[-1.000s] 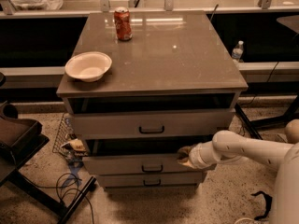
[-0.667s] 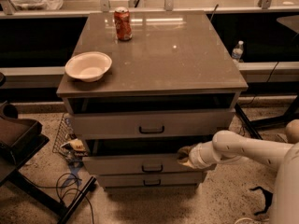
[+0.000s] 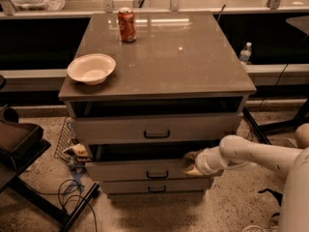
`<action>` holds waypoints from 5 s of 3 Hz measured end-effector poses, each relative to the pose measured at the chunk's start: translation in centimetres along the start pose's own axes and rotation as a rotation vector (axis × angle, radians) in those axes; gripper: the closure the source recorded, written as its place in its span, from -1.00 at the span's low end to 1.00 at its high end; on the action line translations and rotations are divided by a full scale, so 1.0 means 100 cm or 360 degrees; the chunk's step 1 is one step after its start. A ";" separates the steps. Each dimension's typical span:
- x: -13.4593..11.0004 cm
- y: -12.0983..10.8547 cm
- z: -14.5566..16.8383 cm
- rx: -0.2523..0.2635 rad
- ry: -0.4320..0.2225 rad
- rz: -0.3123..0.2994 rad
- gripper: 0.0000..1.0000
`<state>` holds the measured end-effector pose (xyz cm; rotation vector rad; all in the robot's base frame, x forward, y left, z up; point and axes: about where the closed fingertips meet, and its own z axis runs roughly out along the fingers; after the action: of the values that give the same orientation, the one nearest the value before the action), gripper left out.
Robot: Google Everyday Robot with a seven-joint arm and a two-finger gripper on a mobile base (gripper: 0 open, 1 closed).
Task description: Open middle drawer
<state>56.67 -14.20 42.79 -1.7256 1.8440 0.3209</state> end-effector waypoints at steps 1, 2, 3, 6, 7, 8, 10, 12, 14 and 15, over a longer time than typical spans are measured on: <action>0.000 0.000 0.000 0.0000 0.0000 0.0000 0.70; 0.000 0.000 -0.001 0.0000 0.0000 0.0000 1.00; -0.001 0.000 -0.002 0.0000 0.0000 0.0000 1.00; -0.004 0.023 -0.010 -0.0072 0.0027 0.0033 1.00; -0.011 0.057 -0.008 -0.0261 -0.0028 -0.0072 1.00; -0.013 0.056 -0.011 -0.0262 -0.0028 -0.0073 1.00; -0.013 0.056 -0.011 -0.0262 -0.0028 -0.0073 1.00; -0.013 0.056 -0.011 -0.0262 -0.0028 -0.0072 1.00; -0.013 0.056 -0.011 -0.0263 -0.0028 -0.0072 1.00; -0.013 0.056 -0.011 -0.0263 -0.0028 -0.0072 1.00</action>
Offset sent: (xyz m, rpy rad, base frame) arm -0.1426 -0.0147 -0.0050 -0.1178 0.2569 -0.0959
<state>50.93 -12.98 43.24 -1.8656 1.8061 0.4807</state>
